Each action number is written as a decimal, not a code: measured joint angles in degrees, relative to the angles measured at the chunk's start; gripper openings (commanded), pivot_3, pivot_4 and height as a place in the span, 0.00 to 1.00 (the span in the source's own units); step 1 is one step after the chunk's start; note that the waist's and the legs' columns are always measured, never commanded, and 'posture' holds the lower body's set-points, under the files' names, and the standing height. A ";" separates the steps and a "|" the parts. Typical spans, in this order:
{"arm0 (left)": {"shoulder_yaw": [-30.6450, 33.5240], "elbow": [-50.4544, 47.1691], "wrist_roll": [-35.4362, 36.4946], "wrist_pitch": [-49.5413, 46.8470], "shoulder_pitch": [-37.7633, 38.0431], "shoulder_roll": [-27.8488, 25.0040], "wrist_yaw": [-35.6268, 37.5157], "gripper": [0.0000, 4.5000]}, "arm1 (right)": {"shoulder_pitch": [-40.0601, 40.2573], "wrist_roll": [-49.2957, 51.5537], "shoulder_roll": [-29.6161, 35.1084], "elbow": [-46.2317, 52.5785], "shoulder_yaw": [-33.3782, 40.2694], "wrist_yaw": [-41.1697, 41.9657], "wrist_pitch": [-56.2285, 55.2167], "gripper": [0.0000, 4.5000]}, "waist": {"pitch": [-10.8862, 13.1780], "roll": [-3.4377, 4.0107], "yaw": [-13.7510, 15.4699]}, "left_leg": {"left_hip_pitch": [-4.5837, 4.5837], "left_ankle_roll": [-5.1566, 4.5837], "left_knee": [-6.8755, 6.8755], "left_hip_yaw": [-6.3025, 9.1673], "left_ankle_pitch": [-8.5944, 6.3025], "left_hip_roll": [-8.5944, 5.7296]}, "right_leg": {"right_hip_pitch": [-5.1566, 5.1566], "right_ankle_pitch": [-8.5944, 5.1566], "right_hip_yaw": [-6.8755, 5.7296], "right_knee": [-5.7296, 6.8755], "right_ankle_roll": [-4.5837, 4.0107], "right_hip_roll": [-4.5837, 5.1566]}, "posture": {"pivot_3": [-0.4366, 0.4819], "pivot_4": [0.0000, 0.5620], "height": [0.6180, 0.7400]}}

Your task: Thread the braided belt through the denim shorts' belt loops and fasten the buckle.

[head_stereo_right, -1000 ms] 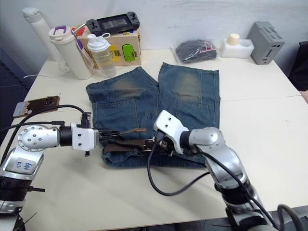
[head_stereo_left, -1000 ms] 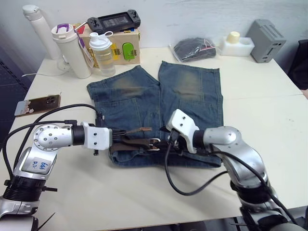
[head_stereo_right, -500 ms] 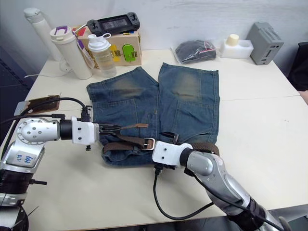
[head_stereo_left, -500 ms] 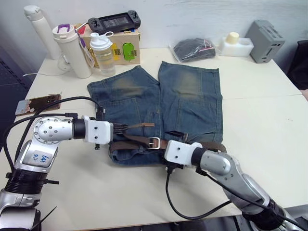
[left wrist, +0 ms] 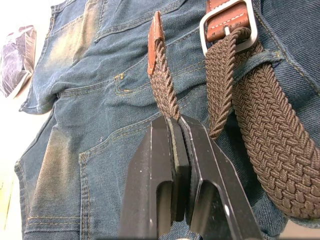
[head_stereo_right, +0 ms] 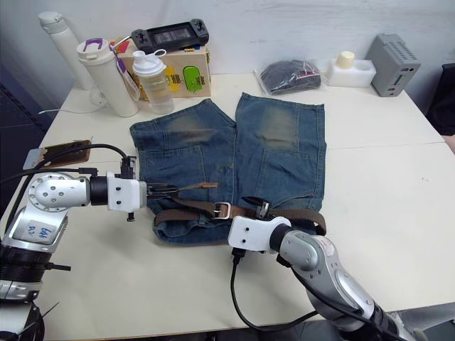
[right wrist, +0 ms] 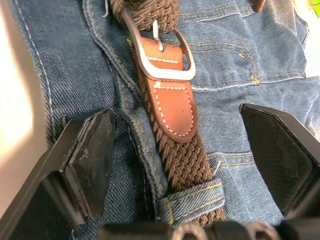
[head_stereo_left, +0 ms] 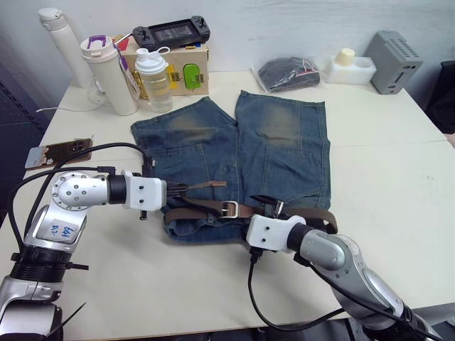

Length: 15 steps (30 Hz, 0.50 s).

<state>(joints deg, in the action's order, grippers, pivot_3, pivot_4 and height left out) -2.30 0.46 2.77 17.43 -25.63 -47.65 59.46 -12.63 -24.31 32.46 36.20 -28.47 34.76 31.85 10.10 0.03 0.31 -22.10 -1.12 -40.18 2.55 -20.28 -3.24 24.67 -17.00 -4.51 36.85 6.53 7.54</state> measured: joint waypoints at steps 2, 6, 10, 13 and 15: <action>0.00 -0.01 0.00 0.01 0.00 0.00 -0.01 0.00 | -0.55 -0.43 -0.95 -0.44 -0.23 0.12 0.90 0.84 | -0.01 -0.01 -0.05 | 0.01 0.00 -0.01 0.00 0.00 0.00 | 0.00 0.00 0.00 0.02 0.00 0.00 | 0.48 0.27 0.52; 0.00 -0.01 0.02 0.01 0.00 0.00 -0.03 0.00 | -0.67 -0.46 -2.37 -1.00 -0.72 1.16 3.25 0.49 | -0.01 -0.02 -0.11 | 0.00 -0.01 -0.02 0.01 0.00 -0.01 | 0.00 0.00 0.00 0.04 0.00 0.00 | 0.48 0.27 0.52; -0.01 -0.01 0.00 0.39 0.01 0.00 0.00 0.00 | -1.81 -0.50 -4.04 -1.72 -1.12 2.01 5.84 0.09 | -0.01 -0.02 -0.17 | 0.01 -0.02 -0.04 0.00 0.01 -0.03 | -0.01 0.00 0.01 0.06 0.00 0.00 | 0.48 0.27 0.52; -0.16 -0.01 -0.24 1.07 0.02 -0.02 0.06 0.00 | -2.82 -1.02 -4.17 -2.27 -1.20 2.08 6.41 0.00 | -0.01 -0.02 -0.20 | 0.00 -0.02 -0.04 0.01 0.01 -0.03 | 0.01 0.00 0.01 0.07 0.00 0.00 | 0.48 0.27 0.52; -0.64 0.04 -0.57 1.39 0.01 -0.02 0.07 0.00 | -3.42 -1.59 -4.34 -2.68 -1.40 2.05 6.64 0.00 | -0.01 -0.02 -0.21 | 0.00 -0.02 -0.04 0.00 0.01 -0.03 | 0.01 0.00 0.01 0.07 0.00 0.00 | 0.48 0.27 0.52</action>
<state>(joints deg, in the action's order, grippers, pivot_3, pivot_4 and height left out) -2.94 0.49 2.20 18.82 -25.62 -47.67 59.52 -16.05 -25.90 28.12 33.52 -29.87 36.80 38.49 10.09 0.01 0.10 -22.10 -1.14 -40.22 2.56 -20.28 -3.27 24.67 -16.99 -4.49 36.92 6.54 7.54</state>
